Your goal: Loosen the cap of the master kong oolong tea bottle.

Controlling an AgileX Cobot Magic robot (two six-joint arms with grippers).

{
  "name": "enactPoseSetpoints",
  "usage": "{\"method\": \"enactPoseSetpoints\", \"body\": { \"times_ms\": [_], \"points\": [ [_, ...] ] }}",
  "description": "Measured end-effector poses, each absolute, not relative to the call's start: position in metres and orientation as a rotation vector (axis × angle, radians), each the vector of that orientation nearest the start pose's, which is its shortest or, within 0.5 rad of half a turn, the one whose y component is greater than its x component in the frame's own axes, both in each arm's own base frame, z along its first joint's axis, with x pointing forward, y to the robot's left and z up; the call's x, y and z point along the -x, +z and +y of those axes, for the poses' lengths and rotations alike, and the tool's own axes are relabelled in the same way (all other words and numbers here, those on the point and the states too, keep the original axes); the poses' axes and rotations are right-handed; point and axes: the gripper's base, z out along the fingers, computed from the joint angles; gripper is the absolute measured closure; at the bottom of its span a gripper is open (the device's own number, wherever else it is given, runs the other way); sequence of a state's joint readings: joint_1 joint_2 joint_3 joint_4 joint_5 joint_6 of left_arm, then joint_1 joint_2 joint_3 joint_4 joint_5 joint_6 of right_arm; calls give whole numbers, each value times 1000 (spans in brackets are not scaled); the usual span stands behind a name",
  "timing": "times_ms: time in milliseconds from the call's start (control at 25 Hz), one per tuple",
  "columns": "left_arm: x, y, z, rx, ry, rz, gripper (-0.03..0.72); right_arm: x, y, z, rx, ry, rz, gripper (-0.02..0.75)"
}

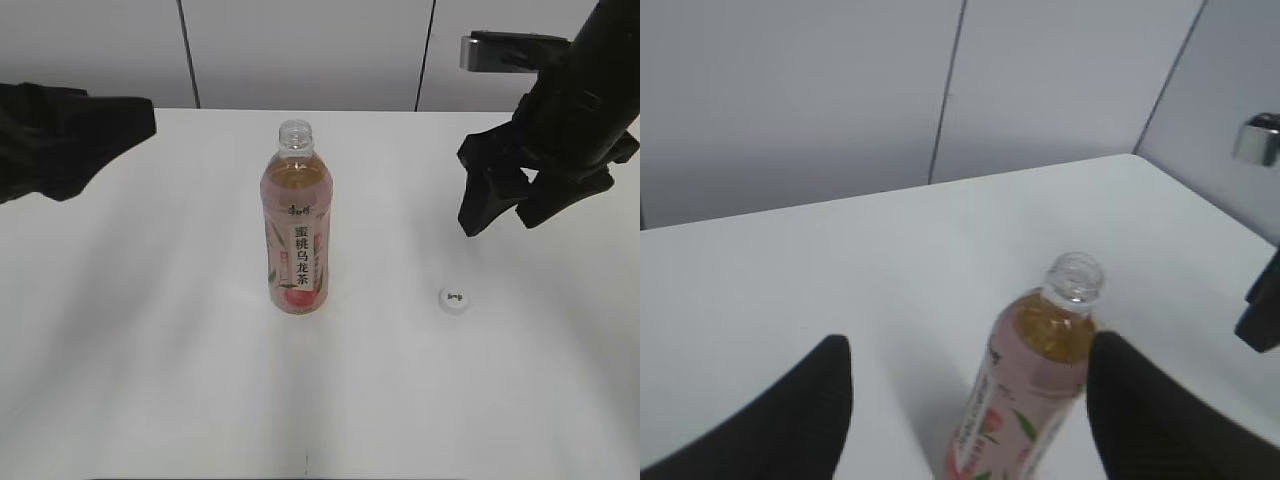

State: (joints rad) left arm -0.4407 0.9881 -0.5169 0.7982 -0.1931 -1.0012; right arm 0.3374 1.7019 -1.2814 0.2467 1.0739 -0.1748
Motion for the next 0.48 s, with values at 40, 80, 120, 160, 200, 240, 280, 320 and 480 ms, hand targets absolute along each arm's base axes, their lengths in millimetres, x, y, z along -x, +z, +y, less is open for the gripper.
{"method": "enactPoseSetpoints", "body": {
  "times_ms": [40,80,120,160,200,240,280,320,480],
  "points": [
    [-178,284,-102,-322,-604,1832,241,-307,253,129,599,360,2917,224],
    [-176,284,-106,-336,-620,1833,241,-305,255,128,597,360,2920,225],
    [-174,284,-109,-349,-635,1834,243,-303,258,127,599,362,2921,225],
    [-173,284,-111,-357,-643,1836,243,-302,260,127,599,363,2923,225],
    [-172,284,-112,-364,-649,1838,244,-301,261,127,599,364,2926,225],
    [-171,283,-113,-366,-648,1841,244,-300,262,126,600,362,2928,225],
    [-171,283,-113,-366,-646,1844,244,-299,262,126,601,363,2932,225],
    [-171,283,-113,-366,-642,1847,244,-299,262,126,602,363,2934,225],
    [-171,282,-112,-371,-626,1855,244,-299,262,126,600,363,2935,225]
  ]
}}
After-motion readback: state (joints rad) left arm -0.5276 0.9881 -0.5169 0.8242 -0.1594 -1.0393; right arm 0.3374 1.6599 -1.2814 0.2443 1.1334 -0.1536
